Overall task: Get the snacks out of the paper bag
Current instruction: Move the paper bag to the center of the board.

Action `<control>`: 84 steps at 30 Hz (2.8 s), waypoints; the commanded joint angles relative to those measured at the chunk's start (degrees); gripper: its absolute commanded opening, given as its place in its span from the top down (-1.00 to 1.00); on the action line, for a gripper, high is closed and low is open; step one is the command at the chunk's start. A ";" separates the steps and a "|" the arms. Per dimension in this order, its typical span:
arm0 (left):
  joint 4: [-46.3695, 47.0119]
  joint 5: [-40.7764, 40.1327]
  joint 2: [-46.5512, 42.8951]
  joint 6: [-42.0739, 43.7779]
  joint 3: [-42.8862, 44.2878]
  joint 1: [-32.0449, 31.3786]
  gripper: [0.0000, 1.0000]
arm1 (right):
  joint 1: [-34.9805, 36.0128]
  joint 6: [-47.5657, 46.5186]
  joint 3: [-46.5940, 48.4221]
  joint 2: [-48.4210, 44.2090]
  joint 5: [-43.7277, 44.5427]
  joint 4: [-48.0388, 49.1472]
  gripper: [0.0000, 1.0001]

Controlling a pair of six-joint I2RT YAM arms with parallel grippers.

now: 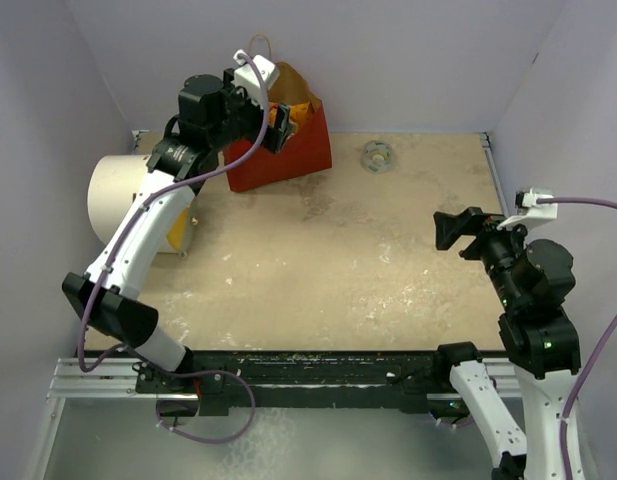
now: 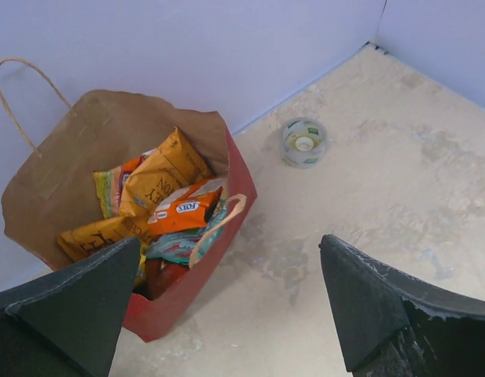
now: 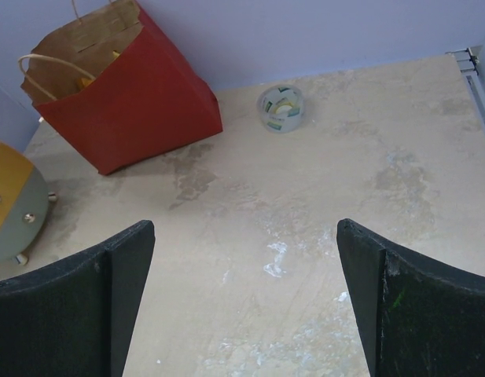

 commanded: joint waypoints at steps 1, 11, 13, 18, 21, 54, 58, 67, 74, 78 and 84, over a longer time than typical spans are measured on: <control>3.07 3.63 2.84 8.90 3.05 1.43 -0.98 | 0.37 -1.36 3.15 -0.63 -0.19 -0.65 -0.99; 0.08 1.72 14.65 13.46 8.77 1.91 -0.70 | 0.37 -1.36 3.58 -2.10 0.42 -1.72 -0.99; -0.15 3.63 14.88 12.62 9.46 1.97 -0.38 | 0.37 -0.93 2.99 -2.28 0.59 -1.91 -0.99; 3.66 5.38 11.99 10.21 5.56 1.91 0.33 | 0.37 0.41 2.04 -2.11 -0.23 -1.53 -1.00; 2.88 7.01 10.45 9.49 5.17 1.97 0.65 | 0.37 0.42 1.99 -2.03 -0.35 -1.45 -0.99; 6.69 16.18 -22.79 -26.79 -27.56 -21.65 1.00 | 0.90 13.63 -9.21 12.34 -30.57 13.69 -0.99; 11.75 11.75 -20.17 -29.49 -27.10 -30.07 1.00 | 0.90 18.03 -12.79 11.49 -30.28 17.85 -1.00; 3.46 5.76 -16.68 -22.80 -19.46 -33.71 -0.27 | 0.90 16.37 -10.12 11.02 -22.71 9.91 -0.99; -12.12 1.34 -17.72 -15.74 -10.72 -26.13 -0.98 | 0.84 16.47 -7.94 7.61 -15.55 5.46 -0.99; -19.56 1.90 -16.46 -12.88 -5.11 -15.49 -0.98 | 0.85 13.53 -5.50 8.61 -17.80 5.20 -0.99; -25.43 -2.24 -9.87 -14.74 1.97 0.48 -0.98 | 0.92 13.21 -0.38 11.54 -30.63 2.30 -1.00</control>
